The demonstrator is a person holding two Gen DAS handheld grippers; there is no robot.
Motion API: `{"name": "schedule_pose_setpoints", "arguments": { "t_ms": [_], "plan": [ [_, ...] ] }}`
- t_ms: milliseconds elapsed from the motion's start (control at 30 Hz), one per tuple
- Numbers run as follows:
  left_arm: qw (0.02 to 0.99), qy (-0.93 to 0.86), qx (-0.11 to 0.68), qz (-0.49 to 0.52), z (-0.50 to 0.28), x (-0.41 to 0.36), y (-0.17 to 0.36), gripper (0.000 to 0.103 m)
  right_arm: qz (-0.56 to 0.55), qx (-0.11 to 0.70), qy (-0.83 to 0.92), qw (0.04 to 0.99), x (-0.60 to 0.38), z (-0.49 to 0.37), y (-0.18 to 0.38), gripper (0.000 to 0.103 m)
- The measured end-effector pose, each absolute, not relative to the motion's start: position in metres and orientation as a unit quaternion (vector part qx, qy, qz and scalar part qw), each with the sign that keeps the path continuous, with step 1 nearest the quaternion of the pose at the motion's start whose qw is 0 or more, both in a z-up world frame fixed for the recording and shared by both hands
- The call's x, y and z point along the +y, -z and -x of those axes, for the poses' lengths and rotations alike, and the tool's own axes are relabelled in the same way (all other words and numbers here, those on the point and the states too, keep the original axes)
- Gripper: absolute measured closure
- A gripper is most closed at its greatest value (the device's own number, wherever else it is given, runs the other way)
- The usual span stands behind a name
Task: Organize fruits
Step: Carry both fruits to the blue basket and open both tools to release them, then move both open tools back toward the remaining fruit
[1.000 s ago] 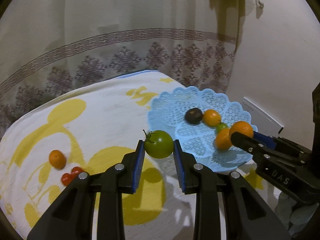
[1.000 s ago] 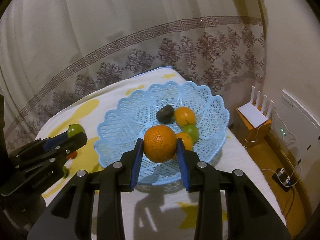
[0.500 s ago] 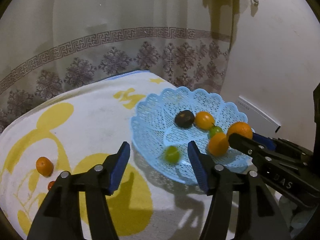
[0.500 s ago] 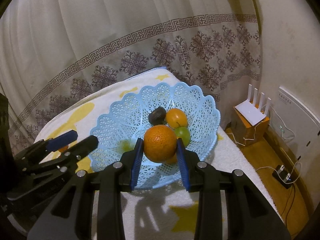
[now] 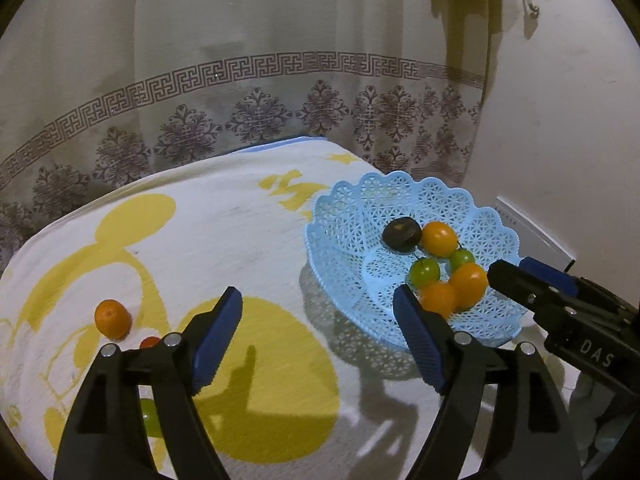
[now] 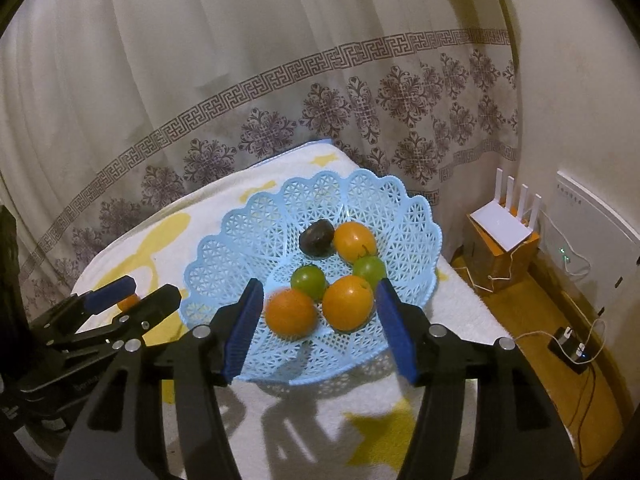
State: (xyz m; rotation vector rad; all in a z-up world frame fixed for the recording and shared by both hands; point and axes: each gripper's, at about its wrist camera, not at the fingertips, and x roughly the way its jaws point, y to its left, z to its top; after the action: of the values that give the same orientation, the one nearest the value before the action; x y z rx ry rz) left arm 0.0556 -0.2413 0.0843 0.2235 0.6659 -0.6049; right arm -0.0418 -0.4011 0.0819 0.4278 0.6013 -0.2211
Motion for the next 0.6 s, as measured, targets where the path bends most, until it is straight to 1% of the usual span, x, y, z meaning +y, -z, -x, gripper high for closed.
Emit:
{"name": "schedule_pose_setpoints", "arguments": {
  "t_ms": [233,600],
  "plan": [
    [0.899,0.277,0.319,-0.114,-0.052,-0.234,-0.085,0.016,-0.202,0.292,0.105,0.929,-0.395,0.042,-0.083,0.043],
    [0.903,0.26,0.325,-0.107,-0.052,-0.215,-0.084,0.016,-0.19,0.288,0.098,0.934,-0.382,0.044,-0.088,0.043]
  ]
}}
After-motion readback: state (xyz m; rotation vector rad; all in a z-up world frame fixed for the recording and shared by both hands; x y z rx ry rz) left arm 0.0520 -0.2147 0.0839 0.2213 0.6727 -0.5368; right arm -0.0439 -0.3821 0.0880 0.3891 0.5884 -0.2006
